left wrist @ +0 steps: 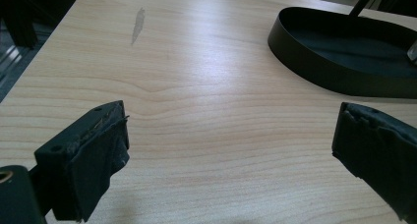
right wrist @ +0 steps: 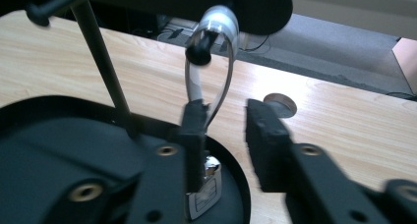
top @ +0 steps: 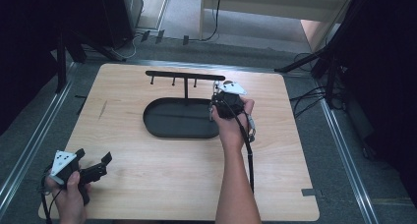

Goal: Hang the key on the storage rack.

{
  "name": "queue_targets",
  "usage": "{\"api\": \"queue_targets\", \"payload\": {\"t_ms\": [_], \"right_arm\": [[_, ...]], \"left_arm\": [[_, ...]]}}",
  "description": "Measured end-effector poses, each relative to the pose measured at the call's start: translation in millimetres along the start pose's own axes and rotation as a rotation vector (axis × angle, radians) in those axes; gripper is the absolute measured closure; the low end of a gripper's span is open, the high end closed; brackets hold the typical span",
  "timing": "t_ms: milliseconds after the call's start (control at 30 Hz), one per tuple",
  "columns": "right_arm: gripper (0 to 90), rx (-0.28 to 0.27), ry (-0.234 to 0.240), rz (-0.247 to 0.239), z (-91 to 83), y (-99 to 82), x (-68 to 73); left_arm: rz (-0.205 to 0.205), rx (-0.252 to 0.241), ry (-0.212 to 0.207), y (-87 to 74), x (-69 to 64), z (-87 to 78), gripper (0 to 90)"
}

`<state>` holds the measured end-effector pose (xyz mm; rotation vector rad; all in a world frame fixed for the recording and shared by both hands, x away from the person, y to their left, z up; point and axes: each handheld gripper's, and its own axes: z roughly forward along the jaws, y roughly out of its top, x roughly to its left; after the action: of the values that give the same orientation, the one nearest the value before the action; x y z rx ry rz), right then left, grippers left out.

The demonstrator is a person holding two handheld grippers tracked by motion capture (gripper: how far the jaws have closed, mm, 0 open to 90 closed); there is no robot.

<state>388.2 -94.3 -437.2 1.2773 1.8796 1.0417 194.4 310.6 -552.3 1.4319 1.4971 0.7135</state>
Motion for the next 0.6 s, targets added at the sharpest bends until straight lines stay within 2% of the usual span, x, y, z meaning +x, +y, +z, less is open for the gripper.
{"api": "queue_targets", "payload": {"t_ms": [33,167,200,233,267,300,367,400,467,500,567,600], "right_arm": [[54.8,0.002,0.011,-0.008,0.2,-3.4,-1.3],[40.5,0.019,0.001,-0.006,-2.1,-8.3,-5.5],[40.5,0.019,0.001,-0.006,-2.1,-8.3,-5.5],[34.2,0.028,0.002,0.013,-4.9,-10.7,-9.8],[34.2,0.028,0.002,0.013,-4.9,-10.7,-9.8],[26.0,0.03,-0.003,0.023,-8.4,-13.2,-12.8],[22.6,0.035,0.001,0.025,-9.7,-14.4,-14.1],[9.8,0.054,-0.019,0.005,-12.9,-19.5,-17.1],[8.6,0.054,-0.035,-0.002,-14.3,-21.6,-17.8],[3.6,0.06,-0.037,-0.002,-18.3,-27.9,-23.2],[1.2,0.063,-0.034,0.001,-19.5,-30.0,-25.6],[0.1,0.063,-0.031,0.008,-23.8,-36.2,-32.6]], "left_arm": [[0.003,-0.001,0.002,0.0,-0.6,0.1,0.9],[0.002,-0.002,0.001,-0.1,-0.4,0.1,0.9],[0.002,-0.002,0.001,-0.1,-0.4,0.1,0.9],[0.003,-0.001,0.0,-0.1,-0.4,0.1,0.9],[0.003,-0.001,0.0,-0.1,-0.4,0.1,0.9],[0.004,0.0,0.0,-0.1,-0.5,0.1,0.9],[0.004,0.001,0.0,-0.1,-0.6,0.1,0.9],[0.003,0.001,0.0,-0.1,-0.5,0.1,0.9],[0.003,0.001,0.001,-0.1,-0.5,0.1,0.9],[0.006,0.001,0.002,-0.1,-0.7,0.2,0.9],[0.008,0.001,0.002,-0.2,-0.8,0.3,0.9],[0.009,0.001,0.003,-0.1,-0.9,0.2,0.9]]}}
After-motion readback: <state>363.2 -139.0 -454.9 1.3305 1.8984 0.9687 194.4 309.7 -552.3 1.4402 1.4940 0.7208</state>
